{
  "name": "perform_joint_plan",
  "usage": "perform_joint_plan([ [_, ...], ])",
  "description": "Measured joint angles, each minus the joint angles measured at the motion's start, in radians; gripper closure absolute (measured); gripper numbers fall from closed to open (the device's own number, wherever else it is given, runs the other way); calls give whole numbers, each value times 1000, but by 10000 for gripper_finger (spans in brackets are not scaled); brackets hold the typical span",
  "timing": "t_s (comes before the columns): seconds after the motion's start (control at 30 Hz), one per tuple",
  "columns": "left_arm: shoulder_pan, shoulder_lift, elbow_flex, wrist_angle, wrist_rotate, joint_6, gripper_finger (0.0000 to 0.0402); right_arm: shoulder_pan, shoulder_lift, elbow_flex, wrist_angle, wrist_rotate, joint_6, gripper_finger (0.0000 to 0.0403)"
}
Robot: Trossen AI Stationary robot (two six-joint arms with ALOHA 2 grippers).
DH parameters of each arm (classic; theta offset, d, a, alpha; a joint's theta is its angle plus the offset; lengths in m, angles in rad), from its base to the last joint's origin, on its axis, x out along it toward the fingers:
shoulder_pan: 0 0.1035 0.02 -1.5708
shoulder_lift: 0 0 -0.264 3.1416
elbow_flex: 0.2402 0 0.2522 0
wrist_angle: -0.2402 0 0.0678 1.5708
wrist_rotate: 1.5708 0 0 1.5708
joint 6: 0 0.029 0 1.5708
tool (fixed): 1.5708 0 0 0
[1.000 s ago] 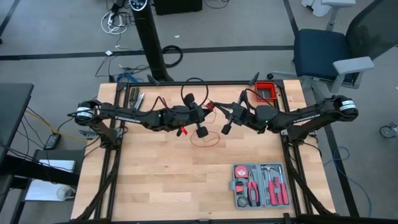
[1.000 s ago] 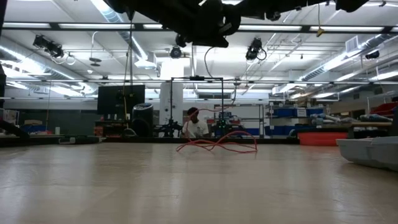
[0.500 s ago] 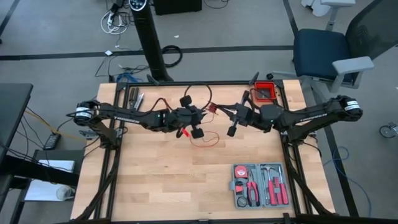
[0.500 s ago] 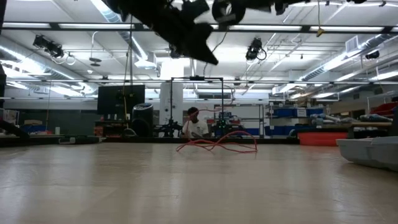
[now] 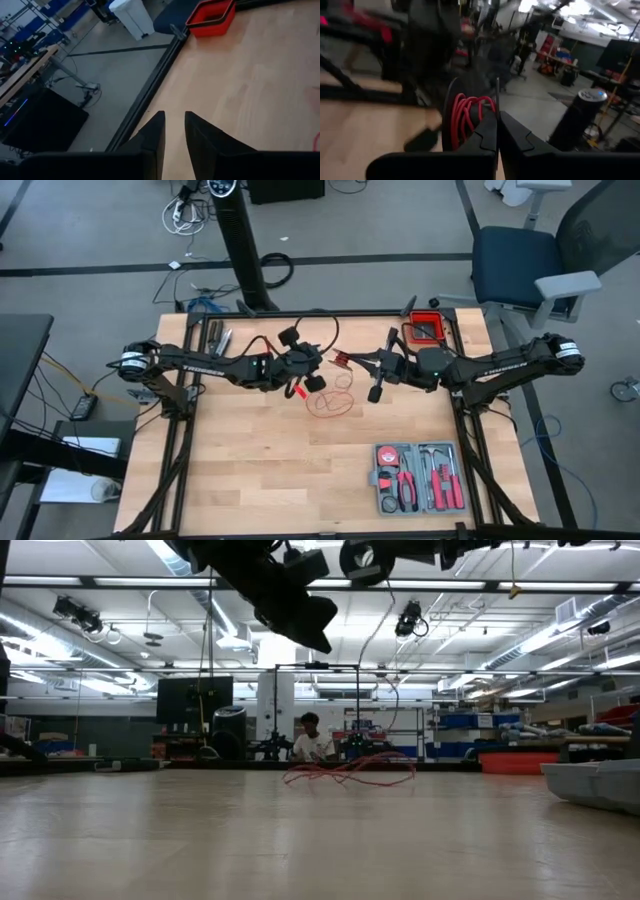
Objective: Coil cords
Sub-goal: Coil the wire
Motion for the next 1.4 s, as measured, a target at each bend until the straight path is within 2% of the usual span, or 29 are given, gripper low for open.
perform_joint_plan([
  [0.1,0,0,1,-21,23,1,324,-14,1,-1,-44,5,-7,401],
  [0.27,22,0,1,-68,132,6,324,-39,-18,-1,-117,-28,-7,402],
  [0.47,87,0,-4,-133,103,-45,324,-63,-56,-2,-180,-56,-5,402],
  [0.57,110,-1,-47,-104,103,-53,324,-65,-87,-2,-207,-62,-5,402],
  [0.67,122,-8,-105,13,143,-54,324,-65,-126,-2,-233,-63,0,402],
  [0.9,167,-54,-292,483,402,-101,324,-65,-218,-5,-282,-77,13,402],
  [1.07,196,-58,-407,815,677,-169,324,-70,-258,-63,-199,-107,6,402],
  [1.2,195,-58,-426,880,803,-184,324,-94,-265,-132,-34,-148,-7,402],
  [1.4,181,-58,-397,857,894,-208,322,-140,-217,-245,250,-174,-24,402],
])
